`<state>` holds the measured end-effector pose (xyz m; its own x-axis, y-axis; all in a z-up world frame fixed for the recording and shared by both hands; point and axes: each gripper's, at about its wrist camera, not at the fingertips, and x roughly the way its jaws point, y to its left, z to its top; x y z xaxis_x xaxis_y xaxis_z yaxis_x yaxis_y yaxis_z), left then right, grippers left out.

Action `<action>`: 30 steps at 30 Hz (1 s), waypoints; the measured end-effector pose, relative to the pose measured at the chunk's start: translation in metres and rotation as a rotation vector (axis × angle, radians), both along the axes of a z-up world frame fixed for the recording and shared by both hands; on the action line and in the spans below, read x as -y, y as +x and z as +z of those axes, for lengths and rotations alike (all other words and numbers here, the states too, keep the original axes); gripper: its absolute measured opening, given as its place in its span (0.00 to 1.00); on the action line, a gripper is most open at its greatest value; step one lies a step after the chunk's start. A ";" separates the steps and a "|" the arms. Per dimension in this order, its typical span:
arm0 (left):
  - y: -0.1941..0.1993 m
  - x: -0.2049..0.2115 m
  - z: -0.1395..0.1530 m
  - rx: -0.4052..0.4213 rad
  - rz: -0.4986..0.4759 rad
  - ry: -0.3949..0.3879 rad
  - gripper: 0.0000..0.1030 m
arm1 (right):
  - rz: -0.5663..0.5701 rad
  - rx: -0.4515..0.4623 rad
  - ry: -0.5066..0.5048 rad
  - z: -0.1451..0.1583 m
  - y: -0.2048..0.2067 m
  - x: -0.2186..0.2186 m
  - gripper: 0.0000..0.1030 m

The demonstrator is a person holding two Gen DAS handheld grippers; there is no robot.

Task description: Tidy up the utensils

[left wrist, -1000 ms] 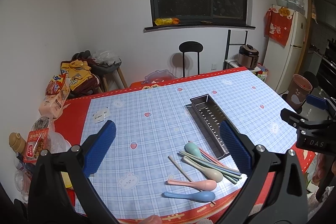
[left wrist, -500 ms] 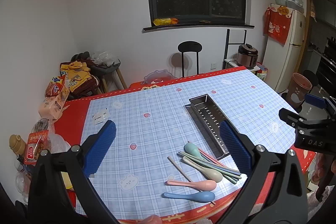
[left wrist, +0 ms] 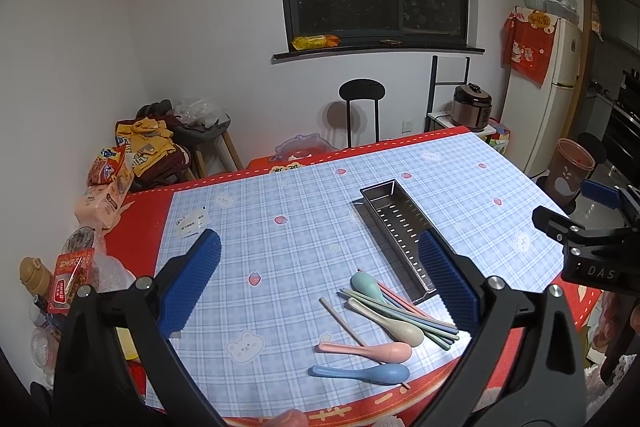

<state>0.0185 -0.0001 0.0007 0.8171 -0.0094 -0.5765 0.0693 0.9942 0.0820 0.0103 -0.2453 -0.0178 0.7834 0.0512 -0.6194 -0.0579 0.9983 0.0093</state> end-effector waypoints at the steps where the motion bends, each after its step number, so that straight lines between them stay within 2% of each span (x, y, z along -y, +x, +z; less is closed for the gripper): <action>1: 0.000 0.000 0.000 0.000 0.000 0.000 0.95 | -0.002 0.002 0.002 0.000 0.000 0.001 0.95; 20: -0.013 0.003 0.001 -0.005 -0.013 -0.013 0.95 | -0.006 0.003 0.024 0.002 -0.011 0.006 0.95; 27: -0.018 -0.016 -0.011 -0.056 -0.070 -0.145 0.95 | 0.040 -0.018 0.078 -0.003 -0.014 0.009 0.95; 30: -0.018 -0.027 -0.021 -0.078 -0.050 -0.176 0.95 | 0.097 -0.051 0.131 -0.014 -0.007 0.009 0.95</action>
<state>0.0000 0.0273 -0.0201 0.7658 -0.1550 -0.6242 0.1183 0.9879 -0.1002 0.0033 -0.2539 -0.0313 0.7385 0.2074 -0.6415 -0.1496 0.9782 0.1440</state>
